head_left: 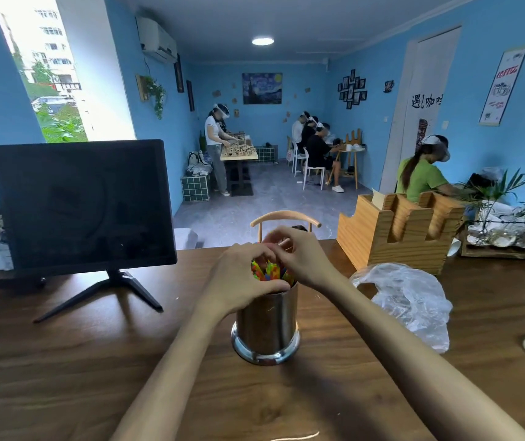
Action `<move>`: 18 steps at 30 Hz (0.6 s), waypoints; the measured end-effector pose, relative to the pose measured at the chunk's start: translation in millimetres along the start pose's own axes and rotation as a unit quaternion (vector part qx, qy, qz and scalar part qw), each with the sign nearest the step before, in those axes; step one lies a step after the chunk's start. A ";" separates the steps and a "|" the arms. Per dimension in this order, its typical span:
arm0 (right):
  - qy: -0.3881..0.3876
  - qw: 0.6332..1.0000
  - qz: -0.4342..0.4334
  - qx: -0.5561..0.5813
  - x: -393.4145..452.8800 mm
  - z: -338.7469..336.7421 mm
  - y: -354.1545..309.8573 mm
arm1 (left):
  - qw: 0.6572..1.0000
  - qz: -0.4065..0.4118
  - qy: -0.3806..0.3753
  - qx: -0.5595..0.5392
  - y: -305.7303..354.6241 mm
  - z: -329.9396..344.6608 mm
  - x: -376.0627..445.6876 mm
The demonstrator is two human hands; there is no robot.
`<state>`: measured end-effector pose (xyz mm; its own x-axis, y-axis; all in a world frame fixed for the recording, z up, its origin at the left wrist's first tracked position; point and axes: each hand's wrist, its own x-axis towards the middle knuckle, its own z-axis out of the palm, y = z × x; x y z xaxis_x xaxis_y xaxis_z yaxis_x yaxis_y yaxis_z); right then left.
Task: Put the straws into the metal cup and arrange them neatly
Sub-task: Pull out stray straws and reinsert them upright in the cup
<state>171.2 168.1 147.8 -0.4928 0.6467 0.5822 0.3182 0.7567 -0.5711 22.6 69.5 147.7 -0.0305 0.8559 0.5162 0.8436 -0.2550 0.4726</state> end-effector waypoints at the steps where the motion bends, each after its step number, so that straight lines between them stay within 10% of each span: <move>1: -0.007 1.000 0.007 -0.015 -0.3 -0.6 3.7 | 1.000 -0.004 -0.002 -0.009 -0.8 0.8 0.3; 18: -0.047 0.995 0.089 -0.007 -7.1 -11.2 7.9 | 0.991 -0.034 -0.126 0.003 0.7 -14.7 11.8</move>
<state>186.3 170.6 145.6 -0.5006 0.7596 0.4152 0.4182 0.6321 -0.6523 15.0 72.8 164.6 0.0459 0.9565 0.2880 0.8477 -0.1898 0.4953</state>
